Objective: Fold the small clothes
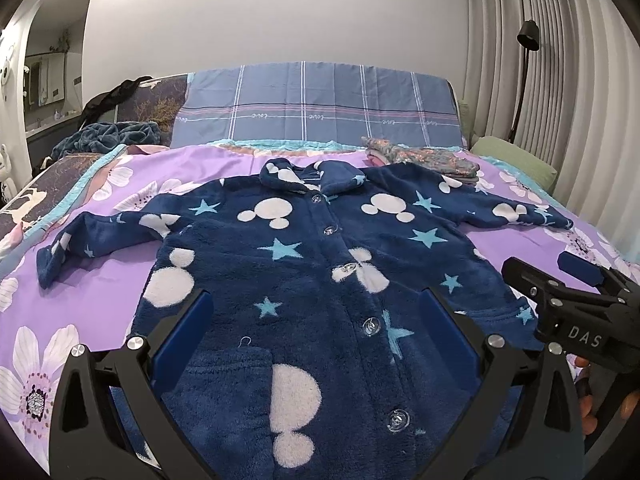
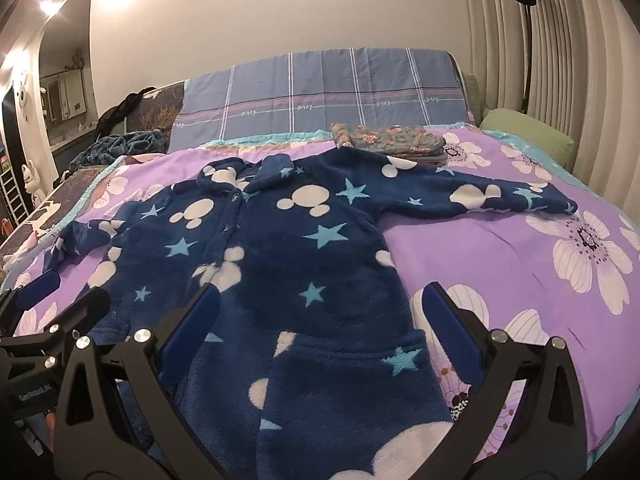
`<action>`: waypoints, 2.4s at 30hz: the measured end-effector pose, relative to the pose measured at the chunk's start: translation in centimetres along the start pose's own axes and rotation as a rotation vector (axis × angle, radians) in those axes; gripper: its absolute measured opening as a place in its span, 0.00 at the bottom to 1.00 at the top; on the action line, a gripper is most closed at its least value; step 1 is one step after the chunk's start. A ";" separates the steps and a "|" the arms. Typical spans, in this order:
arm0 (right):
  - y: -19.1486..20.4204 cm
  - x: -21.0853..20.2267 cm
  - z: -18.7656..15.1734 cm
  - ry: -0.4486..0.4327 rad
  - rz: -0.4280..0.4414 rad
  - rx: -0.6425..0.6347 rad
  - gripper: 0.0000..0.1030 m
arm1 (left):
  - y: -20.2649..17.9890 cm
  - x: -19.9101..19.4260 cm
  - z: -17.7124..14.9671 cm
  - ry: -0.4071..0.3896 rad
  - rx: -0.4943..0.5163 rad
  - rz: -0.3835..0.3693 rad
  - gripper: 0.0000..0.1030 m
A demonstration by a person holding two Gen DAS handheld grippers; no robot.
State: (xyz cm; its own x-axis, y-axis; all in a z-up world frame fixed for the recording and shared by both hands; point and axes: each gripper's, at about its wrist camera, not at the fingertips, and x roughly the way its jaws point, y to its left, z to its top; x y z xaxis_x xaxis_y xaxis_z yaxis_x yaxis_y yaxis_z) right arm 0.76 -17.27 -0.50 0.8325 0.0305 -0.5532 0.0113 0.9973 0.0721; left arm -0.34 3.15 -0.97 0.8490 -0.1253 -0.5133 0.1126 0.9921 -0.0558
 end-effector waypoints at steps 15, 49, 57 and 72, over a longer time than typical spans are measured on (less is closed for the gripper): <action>1.1 1.5 0.4 0.089 0.059 -0.013 0.98 | 0.9 0.5 0.0 0.017 0.000 -0.007 0.99; 5.6 10.3 4.6 0.193 -0.026 -0.222 0.98 | 37.0 9.1 -3.3 0.034 -1.060 -0.089 0.81; 7.2 11.9 4.3 0.215 -0.008 -0.266 0.98 | 43.8 11.6 -4.2 -0.087 -1.420 -0.006 0.79; 3.8 11.5 4.8 0.174 -0.034 -0.208 0.98 | 31.0 10.4 14.7 -0.063 -0.635 0.026 0.11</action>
State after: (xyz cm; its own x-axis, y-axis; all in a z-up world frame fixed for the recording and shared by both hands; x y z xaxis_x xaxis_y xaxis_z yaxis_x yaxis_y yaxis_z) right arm 13.02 -13.45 -2.63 0.7253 -0.0101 -0.6883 -0.0915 0.9896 -0.1109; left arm 19.57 32.43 4.53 0.8783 -0.0822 -0.4710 -0.2201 0.8051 -0.5508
